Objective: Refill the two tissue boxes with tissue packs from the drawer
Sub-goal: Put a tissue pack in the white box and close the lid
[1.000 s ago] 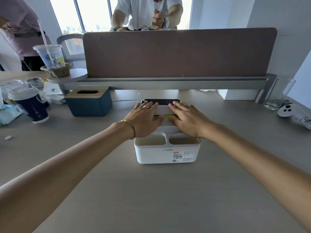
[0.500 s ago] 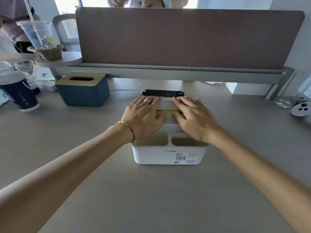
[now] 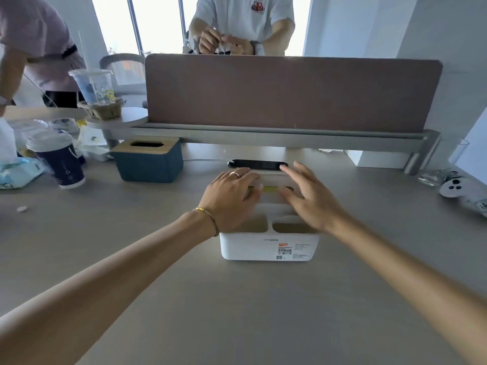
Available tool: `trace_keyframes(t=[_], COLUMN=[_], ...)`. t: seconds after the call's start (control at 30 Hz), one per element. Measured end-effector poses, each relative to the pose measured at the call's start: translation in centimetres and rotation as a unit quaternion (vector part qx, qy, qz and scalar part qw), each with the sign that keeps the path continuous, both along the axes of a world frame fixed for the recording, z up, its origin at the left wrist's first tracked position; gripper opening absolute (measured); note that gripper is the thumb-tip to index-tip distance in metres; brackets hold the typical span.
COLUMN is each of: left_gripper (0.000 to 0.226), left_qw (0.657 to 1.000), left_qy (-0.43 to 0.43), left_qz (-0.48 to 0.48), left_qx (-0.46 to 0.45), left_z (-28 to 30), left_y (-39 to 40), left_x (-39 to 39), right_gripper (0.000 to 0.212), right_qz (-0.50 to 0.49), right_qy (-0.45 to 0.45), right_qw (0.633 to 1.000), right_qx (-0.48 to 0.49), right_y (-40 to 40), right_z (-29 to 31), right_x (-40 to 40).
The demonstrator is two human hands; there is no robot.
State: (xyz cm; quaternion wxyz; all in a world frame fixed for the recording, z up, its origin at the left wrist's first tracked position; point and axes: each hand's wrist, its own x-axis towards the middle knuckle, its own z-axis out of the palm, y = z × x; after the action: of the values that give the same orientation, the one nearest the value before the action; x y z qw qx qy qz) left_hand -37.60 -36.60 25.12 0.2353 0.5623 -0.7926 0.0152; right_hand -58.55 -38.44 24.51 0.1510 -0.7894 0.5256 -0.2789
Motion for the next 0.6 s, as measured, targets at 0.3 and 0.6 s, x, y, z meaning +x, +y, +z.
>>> trace_keyframes(t=[0.3,0.6], left_gripper=[0.105,0.106], left_qw=[0.988,0.993], left_qy=[-0.139,-0.107], left_qz=[-0.064,-0.059], left_qx=[-0.023,0.006], left_z=[-1.1,1.1], left_y=[3.9,1.8], left_x=[0.6,3.3], right_gripper=[0.106,0.104], right_qz=[0.101,0.08], right_qy=[0.227,0.186], right_qw=[0.966,0.974], right_qx=[-0.07,-0.099], right_y=[4.4,2.1], right_z=[0.3,1.9], right_x=[-2.0,1.5])
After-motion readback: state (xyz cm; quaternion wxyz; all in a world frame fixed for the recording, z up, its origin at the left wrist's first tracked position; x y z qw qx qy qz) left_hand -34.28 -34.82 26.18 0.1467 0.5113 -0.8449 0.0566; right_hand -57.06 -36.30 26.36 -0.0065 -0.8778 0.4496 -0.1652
